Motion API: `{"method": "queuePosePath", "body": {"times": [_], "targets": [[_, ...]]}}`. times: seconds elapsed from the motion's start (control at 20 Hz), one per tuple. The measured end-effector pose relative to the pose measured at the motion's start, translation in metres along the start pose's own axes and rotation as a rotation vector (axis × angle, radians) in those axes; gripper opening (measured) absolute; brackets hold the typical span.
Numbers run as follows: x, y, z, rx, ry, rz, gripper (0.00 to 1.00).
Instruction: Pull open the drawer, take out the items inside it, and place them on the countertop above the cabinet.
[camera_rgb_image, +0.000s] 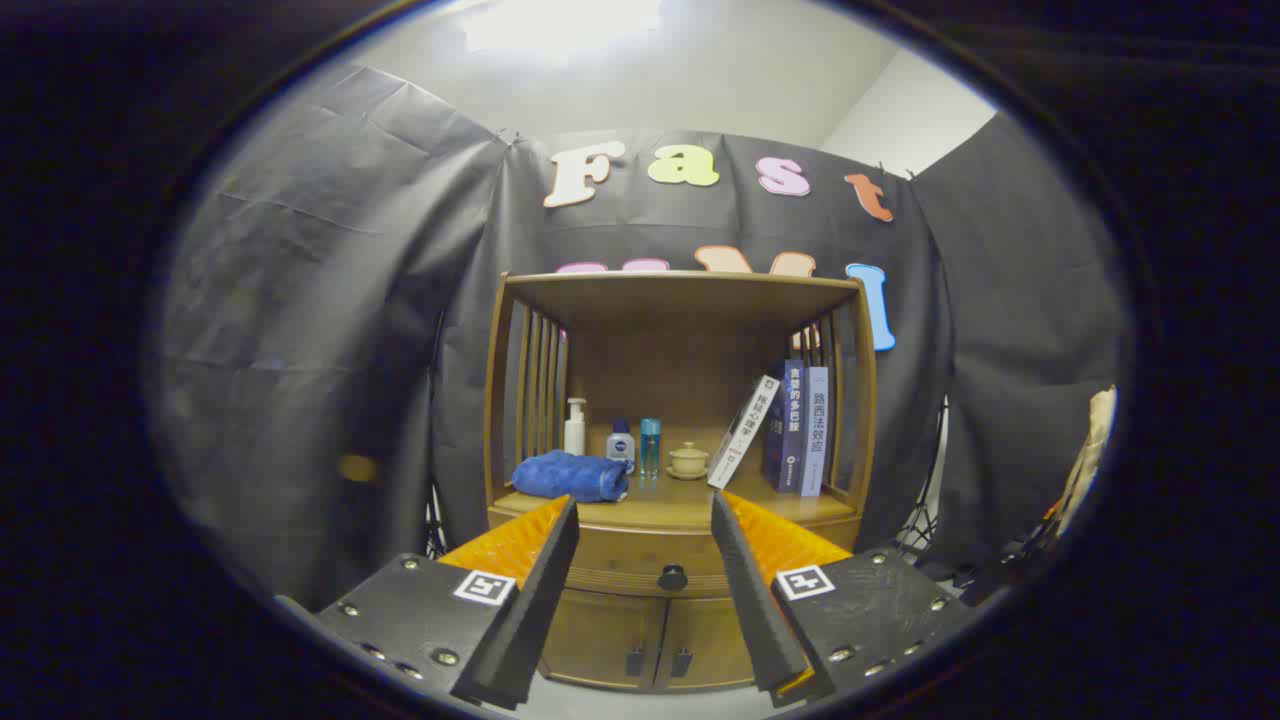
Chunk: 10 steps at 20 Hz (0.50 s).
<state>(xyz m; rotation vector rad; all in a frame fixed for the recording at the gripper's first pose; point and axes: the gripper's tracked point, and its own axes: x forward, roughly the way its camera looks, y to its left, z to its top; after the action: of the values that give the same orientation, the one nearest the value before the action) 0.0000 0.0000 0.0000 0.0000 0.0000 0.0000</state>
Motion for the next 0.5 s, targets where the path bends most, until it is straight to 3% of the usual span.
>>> {"method": "queuePosePath", "body": {"times": [0.5], "targets": [[-0.0023, -0.0089, 0.0023, 0.01, -0.002, -0.042, 0.8]]}}
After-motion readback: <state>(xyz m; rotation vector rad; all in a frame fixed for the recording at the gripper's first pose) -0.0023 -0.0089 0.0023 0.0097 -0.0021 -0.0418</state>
